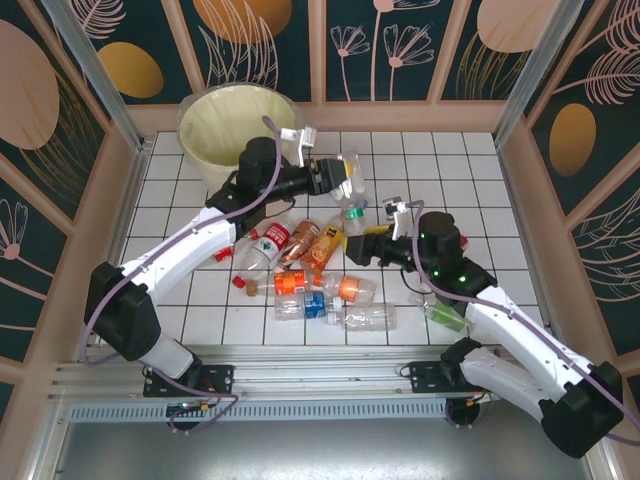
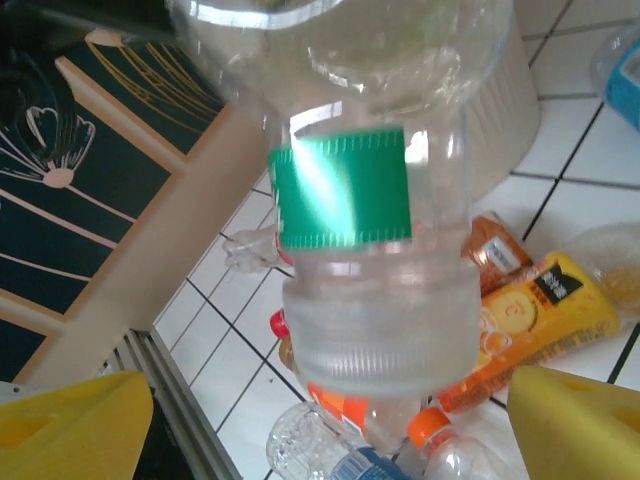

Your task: Put the plastic bottles in the bin

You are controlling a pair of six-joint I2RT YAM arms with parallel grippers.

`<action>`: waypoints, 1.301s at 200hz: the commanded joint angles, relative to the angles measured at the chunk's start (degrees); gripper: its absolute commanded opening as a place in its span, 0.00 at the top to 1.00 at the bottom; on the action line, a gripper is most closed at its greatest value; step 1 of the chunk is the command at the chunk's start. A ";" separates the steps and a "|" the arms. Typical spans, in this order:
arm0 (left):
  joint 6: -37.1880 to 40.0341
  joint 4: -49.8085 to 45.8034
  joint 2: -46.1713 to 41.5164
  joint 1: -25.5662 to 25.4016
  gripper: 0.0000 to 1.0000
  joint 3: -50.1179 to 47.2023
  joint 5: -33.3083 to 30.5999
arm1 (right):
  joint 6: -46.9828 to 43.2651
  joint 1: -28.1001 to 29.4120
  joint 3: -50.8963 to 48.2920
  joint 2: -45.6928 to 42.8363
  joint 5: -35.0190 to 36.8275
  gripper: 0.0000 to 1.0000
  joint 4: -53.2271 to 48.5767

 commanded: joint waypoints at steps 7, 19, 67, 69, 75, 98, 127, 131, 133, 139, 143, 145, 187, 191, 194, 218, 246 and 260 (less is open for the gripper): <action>8.22 -10.45 1.93 1.06 0.52 8.51 -5.12 | -2.66 -0.19 3.89 -2.79 0.89 0.02 -1.16; 9.95 -13.10 2.69 2.27 0.52 11.45 -5.80 | -3.43 -0.19 4.85 -3.34 1.36 0.01 -1.70; 14.30 -20.18 4.76 7.56 0.51 21.55 -7.51 | -4.94 -0.21 6.13 -5.78 2.78 0.01 -1.03; 14.52 -20.61 4.80 7.73 0.51 22.21 -7.67 | -4.92 -0.12 6.05 -5.88 2.74 0.01 -0.88; 15.26 -21.98 5.26 8.26 0.51 24.02 -8.19 | -4.77 -0.15 5.77 -6.27 2.54 0.01 -0.38; 17.40 -26.87 6.84 9.87 0.51 30.33 -10.28 | -4.63 -0.10 4.36 -7.64 1.79 0.01 1.04; 19.82 -30.63 8.49 11.20 0.51 36.31 -14.19 | -5.91 -0.11 3.71 -7.80 0.98 0.01 0.99; 20.19 -31.33 8.50 11.47 0.51 37.30 -14.88 | -6.04 -0.11 3.71 -7.79 0.85 0.01 1.00; 20.37 -31.63 8.53 11.61 0.51 37.77 -15.23 | -6.10 -0.10 3.71 -7.81 0.79 0.01 0.90; 21.06 -32.84 10.17 12.03 0.51 39.15 -16.19 | -6.29 -0.10 3.76 -7.81 0.65 0.01 0.69; 21.48 -33.77 10.66 12.37 0.51 40.38 -16.90 | -6.38 -0.09 3.80 -7.84 0.57 0.01 0.59; 21.75 -34.22 10.87 12.49 0.51 40.96 -17.27 | -6.49 -0.10 3.84 -7.86 0.56 0.01 0.49; 27.38 -41.79 14.49 15.61 0.50 49.16 -26.31 | -6.62 -0.10 2.75 -10.79 0.56 0.01 -0.29; 27.99 -42.03 14.69 15.77 0.50 49.26 -27.20 | -6.69 -0.10 2.60 -11.09 0.69 0.01 -0.38; 28.52 -42.14 14.79 15.81 0.50 49.27 -27.90 | -6.68 -0.10 2.57 -11.33 0.73 0.01 -0.44; 32.16 -43.64 15.96 16.17 0.50 48.68 -34.04 | -6.81 -0.09 2.87 -11.82 0.92 0.01 -1.44; 35.29 -44.91 17.71 16.38 0.50 47.68 -38.91 | -7.11 -0.09 3.70 -11.87 0.82 0.01 -2.36; 35.89 -45.56 18.70 16.47 0.50 47.77 -39.56 | -7.11 -0.10 3.78 -11.92 0.91 0.01 -2.50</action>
